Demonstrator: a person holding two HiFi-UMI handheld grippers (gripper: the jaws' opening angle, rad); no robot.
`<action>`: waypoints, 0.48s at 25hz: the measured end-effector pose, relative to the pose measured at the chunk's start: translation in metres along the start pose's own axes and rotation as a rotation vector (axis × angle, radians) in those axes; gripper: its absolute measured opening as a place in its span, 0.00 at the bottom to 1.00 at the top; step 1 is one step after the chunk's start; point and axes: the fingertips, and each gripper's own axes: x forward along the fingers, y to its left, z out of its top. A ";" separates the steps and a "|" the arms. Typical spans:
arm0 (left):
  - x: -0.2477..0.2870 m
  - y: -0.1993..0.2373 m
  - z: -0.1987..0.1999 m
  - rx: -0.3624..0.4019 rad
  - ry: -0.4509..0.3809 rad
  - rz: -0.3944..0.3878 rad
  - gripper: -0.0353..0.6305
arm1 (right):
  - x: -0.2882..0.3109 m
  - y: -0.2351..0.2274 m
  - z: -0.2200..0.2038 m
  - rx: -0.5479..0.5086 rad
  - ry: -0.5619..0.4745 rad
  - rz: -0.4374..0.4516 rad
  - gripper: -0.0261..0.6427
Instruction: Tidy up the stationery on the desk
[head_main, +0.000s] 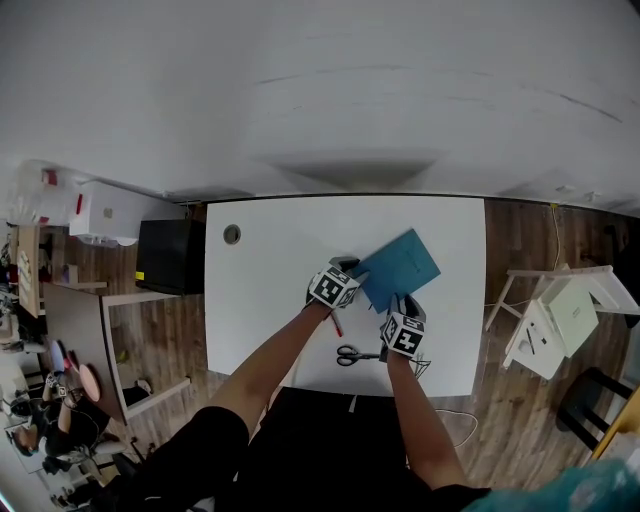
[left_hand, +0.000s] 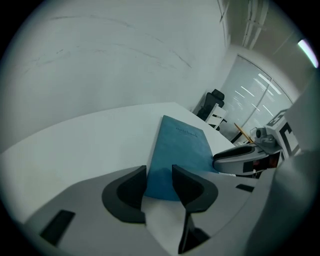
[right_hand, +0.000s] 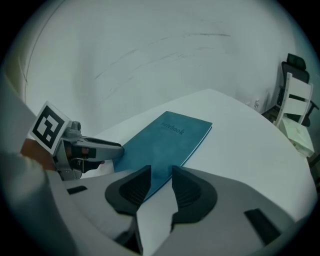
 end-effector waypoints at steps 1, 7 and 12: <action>-0.001 0.001 0.000 0.019 0.002 0.006 0.29 | 0.000 0.000 0.000 -0.006 -0.001 -0.005 0.24; -0.003 0.006 -0.001 0.130 0.019 0.041 0.29 | 0.001 0.001 -0.001 -0.064 0.002 -0.048 0.24; -0.005 0.000 -0.006 0.161 0.027 0.003 0.26 | 0.002 0.002 -0.001 -0.094 0.016 -0.081 0.24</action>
